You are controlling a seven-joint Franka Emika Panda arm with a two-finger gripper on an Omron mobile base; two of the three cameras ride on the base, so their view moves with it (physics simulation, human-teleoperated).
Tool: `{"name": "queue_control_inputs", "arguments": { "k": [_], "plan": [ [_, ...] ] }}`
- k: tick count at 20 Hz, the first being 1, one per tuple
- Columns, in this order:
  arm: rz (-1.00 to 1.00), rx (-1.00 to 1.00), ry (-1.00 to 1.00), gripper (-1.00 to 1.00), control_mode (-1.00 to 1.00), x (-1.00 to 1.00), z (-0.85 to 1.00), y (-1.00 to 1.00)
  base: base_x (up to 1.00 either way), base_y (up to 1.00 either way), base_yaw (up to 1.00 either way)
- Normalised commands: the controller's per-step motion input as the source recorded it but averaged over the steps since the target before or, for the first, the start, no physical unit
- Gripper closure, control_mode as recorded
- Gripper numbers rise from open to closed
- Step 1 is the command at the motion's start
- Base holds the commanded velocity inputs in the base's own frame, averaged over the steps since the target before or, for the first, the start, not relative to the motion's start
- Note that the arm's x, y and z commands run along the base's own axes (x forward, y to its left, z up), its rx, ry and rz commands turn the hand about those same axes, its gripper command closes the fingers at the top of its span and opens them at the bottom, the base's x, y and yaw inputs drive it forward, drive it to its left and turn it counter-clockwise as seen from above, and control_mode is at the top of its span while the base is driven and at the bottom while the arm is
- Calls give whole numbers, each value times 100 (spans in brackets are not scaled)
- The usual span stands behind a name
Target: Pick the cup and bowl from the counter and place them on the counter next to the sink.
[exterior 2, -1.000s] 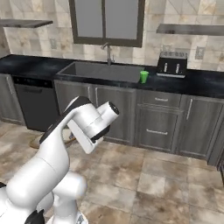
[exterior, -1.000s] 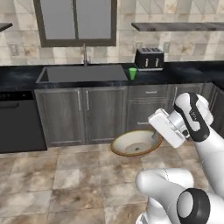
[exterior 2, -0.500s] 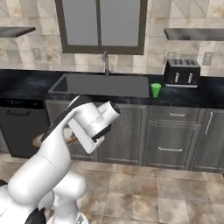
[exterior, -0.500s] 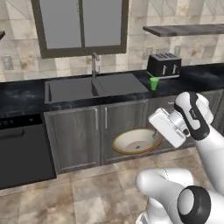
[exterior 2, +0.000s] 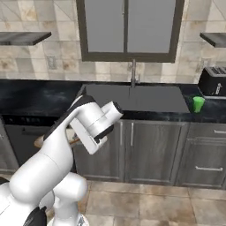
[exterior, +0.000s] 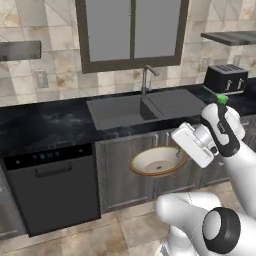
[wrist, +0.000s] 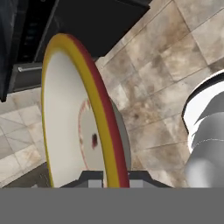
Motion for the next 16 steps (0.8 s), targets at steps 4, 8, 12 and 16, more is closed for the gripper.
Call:
{"name": "queue_control_inputs", "arguments": {
  "k": [4,8,12,16],
  "plan": [
    [0,0,0,100,100,0,0,0,84,100,-4],
    [0,0,0,100,100,0,0,0,100,100,-8],
    [0,0,0,100,100,0,0,0,76,64,-5],
    [0,0,0,100,100,0,0,0,87,34,-4]
  ]
}}
